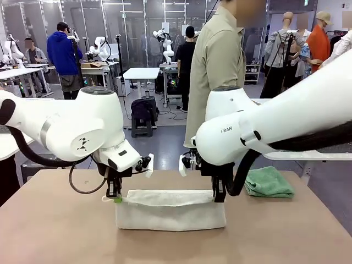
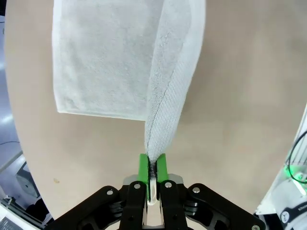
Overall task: Fold the towels and place them in the basket.
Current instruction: When a person lays out a Towel with hook on the table, fold it in half twice.
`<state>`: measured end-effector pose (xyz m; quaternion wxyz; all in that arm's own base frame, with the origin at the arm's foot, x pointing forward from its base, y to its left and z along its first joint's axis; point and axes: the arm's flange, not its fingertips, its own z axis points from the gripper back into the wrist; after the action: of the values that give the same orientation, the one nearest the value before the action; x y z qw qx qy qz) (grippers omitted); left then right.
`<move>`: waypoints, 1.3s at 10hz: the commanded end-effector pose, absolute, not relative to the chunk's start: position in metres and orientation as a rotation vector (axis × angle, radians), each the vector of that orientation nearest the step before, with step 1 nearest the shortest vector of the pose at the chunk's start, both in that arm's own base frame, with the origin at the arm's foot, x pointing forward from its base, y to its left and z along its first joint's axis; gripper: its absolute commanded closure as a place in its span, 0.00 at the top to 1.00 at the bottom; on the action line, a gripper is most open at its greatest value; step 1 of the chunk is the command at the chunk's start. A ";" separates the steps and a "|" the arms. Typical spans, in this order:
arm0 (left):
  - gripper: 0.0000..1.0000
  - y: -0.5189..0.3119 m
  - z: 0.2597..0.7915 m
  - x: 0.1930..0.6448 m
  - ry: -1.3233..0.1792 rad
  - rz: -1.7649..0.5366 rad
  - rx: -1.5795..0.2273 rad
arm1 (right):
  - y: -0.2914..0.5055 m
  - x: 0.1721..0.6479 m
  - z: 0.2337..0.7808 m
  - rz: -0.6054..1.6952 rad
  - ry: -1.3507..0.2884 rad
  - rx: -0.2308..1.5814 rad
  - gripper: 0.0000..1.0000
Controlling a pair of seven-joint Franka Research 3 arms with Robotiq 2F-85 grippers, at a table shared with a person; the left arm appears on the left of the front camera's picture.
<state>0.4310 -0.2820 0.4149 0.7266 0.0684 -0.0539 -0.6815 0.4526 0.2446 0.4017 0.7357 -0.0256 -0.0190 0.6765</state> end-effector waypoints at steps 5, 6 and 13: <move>0.08 -0.289 0.418 0.447 -0.094 -1.462 0.197 | 0.253 0.475 0.407 1.469 -0.025 -0.063 0.12; 0.08 -0.289 0.415 0.449 -0.119 -1.495 0.153 | 0.255 0.475 0.405 1.485 -0.057 -0.049 0.12; 0.08 -0.297 0.418 0.472 -0.134 -1.495 0.184 | 0.255 0.503 0.398 1.453 -0.088 -0.016 0.12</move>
<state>0.4575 -0.2935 0.4177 0.7308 0.0688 -0.0595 -0.6765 0.4876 0.2515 0.4016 0.7434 -0.0171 -0.0316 0.6679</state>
